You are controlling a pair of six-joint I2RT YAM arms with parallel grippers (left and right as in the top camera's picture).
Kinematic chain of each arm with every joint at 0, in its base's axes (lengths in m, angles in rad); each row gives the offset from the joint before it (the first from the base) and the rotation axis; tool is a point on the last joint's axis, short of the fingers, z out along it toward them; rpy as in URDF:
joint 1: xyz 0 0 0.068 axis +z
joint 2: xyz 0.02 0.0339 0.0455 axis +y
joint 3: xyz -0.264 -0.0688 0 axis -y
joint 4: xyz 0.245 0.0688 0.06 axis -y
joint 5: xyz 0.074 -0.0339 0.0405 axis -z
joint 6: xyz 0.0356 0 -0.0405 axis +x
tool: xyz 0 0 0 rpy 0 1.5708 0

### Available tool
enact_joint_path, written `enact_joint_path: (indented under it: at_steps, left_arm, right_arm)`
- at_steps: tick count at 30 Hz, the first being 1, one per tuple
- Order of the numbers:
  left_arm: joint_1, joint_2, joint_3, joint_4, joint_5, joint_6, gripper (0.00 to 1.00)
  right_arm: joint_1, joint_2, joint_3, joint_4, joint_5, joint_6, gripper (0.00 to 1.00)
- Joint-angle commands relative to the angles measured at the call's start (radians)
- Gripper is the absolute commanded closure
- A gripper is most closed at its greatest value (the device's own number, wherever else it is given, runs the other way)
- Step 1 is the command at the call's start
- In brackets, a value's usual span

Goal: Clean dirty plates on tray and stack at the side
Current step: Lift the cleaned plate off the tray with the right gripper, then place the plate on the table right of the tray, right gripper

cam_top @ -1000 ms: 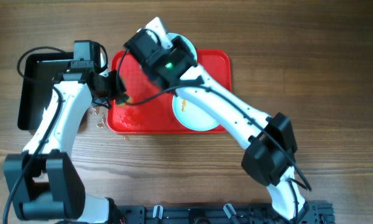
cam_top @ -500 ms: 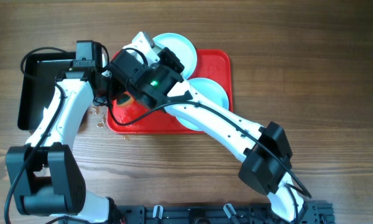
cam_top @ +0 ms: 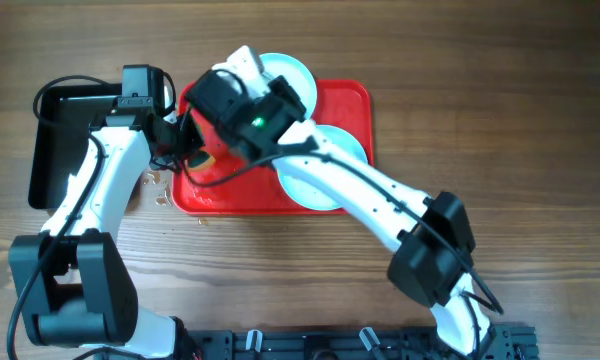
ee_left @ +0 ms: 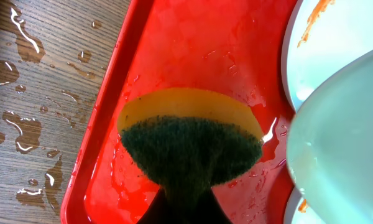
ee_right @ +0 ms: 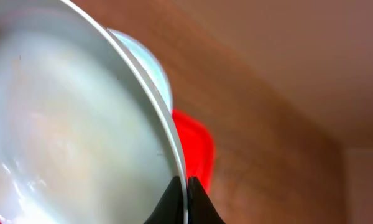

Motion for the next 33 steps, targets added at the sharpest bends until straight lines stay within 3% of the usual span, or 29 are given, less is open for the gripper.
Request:
enact_joint_path:
  at_steps: [1, 7, 10, 15, 19, 29, 31, 33]
  left_arm:
    - [-0.003, 0.008, -0.006, 0.006, 0.012, 0.015, 0.96]
    - [-0.003, 0.008, -0.006, 0.006, 0.012, 0.015, 0.96]
    - [-0.003, 0.008, -0.006, 0.007, 0.012, 0.015, 0.96]
    - [-0.003, 0.008, -0.006, 0.006, 0.012, 0.015, 0.96]
    - [-0.003, 0.008, -0.006, 0.014, 0.012, 0.011, 0.96]
    - [-0.003, 0.008, -0.006, 0.026, 0.012, 0.012, 0.96]
    - [-0.003, 0.008, -0.006, 0.028, 0.012, 0.012, 0.96]
    - [-0.003, 0.008, -0.006, 0.031, 0.012, 0.012, 0.96]
  right_arm:
    - [-0.162, -0.061, 0.022, -0.018, -0.460, 0.100, 0.96]
    - [-0.520, -0.063, 0.021, -0.065, -1.120, 0.097, 0.96]
    - [-0.692, -0.062, 0.003, -0.069, -1.204, 0.096, 0.96]
    - [-0.958, -0.062, -0.076, -0.050, -1.182, 0.089, 0.96]
    - [-1.088, -0.062, -0.182, 0.016, -1.163, 0.089, 0.96]
    - [-1.125, -0.062, -0.383, 0.116, -1.001, 0.092, 0.96]
    - [-1.125, -0.062, -0.383, 0.109, -0.995, 0.092, 0.83]
    - [-1.125, -0.063, -0.382, 0.097, -0.995, 0.092, 0.80]
